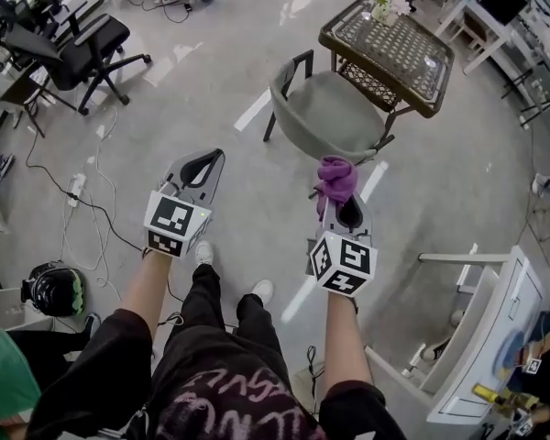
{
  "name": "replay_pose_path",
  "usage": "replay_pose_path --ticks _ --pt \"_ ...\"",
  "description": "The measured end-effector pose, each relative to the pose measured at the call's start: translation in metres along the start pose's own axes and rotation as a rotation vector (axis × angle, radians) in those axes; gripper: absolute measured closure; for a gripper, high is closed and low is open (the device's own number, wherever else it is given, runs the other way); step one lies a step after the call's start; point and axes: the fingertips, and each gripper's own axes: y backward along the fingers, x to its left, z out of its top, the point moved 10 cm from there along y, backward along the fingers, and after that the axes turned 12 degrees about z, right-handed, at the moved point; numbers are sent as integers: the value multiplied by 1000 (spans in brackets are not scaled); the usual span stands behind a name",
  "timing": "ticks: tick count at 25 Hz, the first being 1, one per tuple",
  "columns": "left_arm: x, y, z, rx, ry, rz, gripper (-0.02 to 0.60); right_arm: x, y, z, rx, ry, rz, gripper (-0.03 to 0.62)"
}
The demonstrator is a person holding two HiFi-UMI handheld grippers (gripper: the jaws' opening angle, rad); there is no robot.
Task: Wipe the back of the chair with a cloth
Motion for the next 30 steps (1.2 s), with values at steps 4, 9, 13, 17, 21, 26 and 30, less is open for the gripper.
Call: replay_pose_path --ticks 4,9,13,17,21,26,30 --pt "13 -23 -15 -9 4 -18 572 1 -24 -12 2 -3 -19 505" --pt "26 -54 -40 -22 15 -31 572 6 -57 -31 2 11 -19 505" --pt "33 -76 -62 -32 14 -46 572 6 -83 -49 -1 13 -20 505" --pt "40 -93 -88 -33 16 -48 572 9 -106 -68 -7 37 -19 505" --pt "44 -112 -116 -26 23 -48 572 10 -131 -89 -7 36 -7 505" --pt "49 -137 -149 -33 30 -48 572 8 -164 -117 3 41 11 505" --pt "53 -154 -173 -38 28 -48 572 11 -192 -131 -11 52 23 505"
